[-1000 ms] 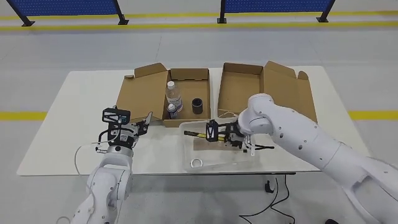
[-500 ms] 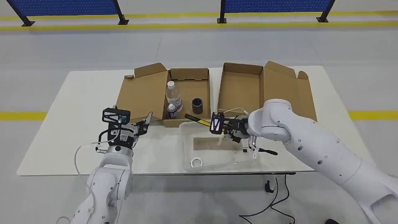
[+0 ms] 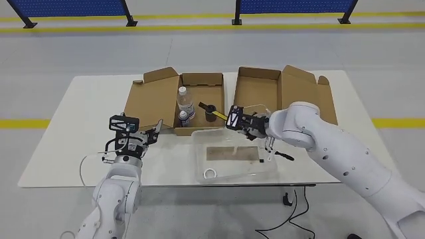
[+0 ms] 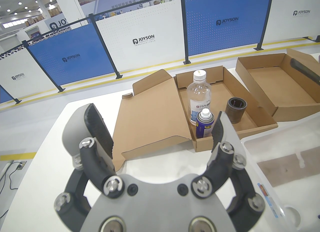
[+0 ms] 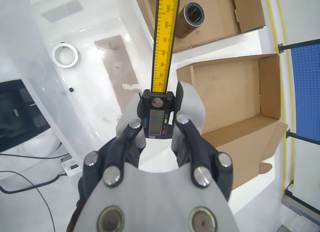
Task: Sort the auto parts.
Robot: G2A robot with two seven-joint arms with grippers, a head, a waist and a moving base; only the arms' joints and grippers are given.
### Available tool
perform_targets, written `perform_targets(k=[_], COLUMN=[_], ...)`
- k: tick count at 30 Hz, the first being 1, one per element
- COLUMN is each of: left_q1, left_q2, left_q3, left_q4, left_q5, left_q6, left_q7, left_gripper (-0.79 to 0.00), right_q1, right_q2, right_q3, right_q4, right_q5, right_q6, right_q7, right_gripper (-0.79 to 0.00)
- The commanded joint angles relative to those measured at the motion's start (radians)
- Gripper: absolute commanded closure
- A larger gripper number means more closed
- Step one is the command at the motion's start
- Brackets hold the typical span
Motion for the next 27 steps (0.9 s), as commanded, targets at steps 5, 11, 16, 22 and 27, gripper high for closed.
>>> perform_targets(k=[5,11,16,22,27], left_q1=[0.000,0.000,0.000,0.000,0.000], left_q2=[0.000,0.000,0.000,0.000,0.000], left_q3=[0.000,0.000,0.000,0.000,0.000], left_q4=[0.000,0.000,0.000,0.000,0.000], left_q5=[0.000,0.000,0.000,0.000,0.000], left_q6=[0.000,0.000,0.000,0.000,0.000], left_q7=[0.000,0.000,0.000,0.000,0.000], left_gripper=[-0.785,-0.785,-0.785,-0.785,-0.785], right_q1=[0.000,-0.021,-0.035,-0.030,-0.002], right_q2=[-0.010,-0.012,-0.016,-0.031,-0.057], right_q3=[0.035,0.076,0.108,0.127,0.120], right_q4=[0.022,0.040,0.077,0.156,0.253], right_q5=[-0.023,-0.054,-0.078,-0.075,-0.071], right_q6=[0.061,0.142,0.186,0.218,0.242], right_q7=[-0.064,-0.110,-0.163,-0.204,-0.227], right_gripper=[0.000,0.000,0.000,0.000,0.000])
